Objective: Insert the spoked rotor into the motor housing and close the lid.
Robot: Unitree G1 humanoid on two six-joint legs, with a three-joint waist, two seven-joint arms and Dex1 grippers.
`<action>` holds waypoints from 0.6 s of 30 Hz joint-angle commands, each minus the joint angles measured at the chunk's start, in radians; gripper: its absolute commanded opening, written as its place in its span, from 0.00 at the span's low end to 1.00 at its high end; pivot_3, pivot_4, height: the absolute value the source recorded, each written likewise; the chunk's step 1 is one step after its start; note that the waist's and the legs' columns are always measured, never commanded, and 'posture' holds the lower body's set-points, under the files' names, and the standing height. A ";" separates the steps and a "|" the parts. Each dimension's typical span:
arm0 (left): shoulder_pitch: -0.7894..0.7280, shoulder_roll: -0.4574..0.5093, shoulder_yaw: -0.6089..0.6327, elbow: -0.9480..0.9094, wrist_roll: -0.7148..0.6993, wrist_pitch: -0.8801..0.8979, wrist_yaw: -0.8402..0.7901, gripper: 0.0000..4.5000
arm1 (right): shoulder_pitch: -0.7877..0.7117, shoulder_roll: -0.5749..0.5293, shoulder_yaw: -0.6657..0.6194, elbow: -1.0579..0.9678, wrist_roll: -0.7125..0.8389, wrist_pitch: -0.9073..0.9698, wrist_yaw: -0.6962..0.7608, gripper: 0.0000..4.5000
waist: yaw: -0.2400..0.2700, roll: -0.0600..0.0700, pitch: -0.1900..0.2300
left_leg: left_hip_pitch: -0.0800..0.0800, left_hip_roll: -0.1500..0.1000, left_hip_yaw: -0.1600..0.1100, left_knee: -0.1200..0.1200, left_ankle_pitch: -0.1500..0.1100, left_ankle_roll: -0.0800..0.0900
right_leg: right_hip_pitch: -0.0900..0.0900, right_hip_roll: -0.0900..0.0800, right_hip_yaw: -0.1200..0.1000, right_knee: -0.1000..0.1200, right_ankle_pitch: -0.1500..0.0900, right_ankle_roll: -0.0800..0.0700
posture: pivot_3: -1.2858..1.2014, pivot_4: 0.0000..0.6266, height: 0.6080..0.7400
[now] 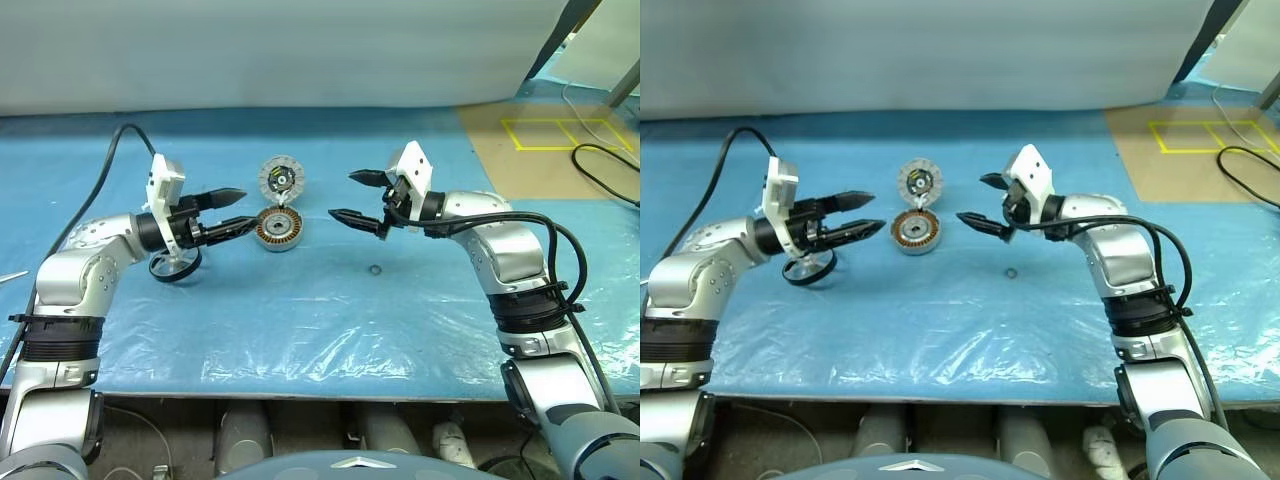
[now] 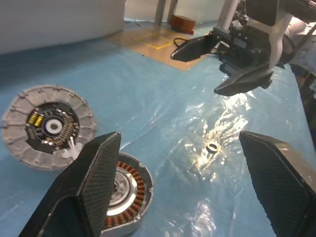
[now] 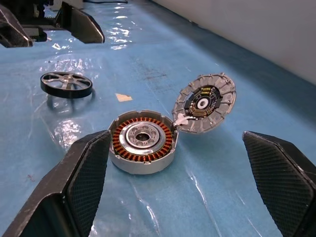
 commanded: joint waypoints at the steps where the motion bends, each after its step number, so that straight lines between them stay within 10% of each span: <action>1: 0.019 0.029 0.014 -0.043 0.002 -0.006 -0.016 0.90 | -0.005 -0.018 0.016 -0.033 0.002 -0.030 0.024 1.00 | 0.000 0.000 0.000 | 0.000 0.000 0.000 0.000 0.000 0.000 | 0.000 0.000 0.000 0.000 0.000 0.000 | 0.52 0.24 1.00; 18: 0.247 0.037 0.042 -0.160 0.062 -0.083 0.032 0.90 | -0.559 0.162 0.355 0.652 -0.247 -0.286 0.397 1.00 | -0.005 -0.002 0.001 | -0.008 0.002 0.000 0.001 0.000 0.000 | -0.008 0.000 -0.003 0.003 -0.002 -0.004 | 0.52 0.24 1.00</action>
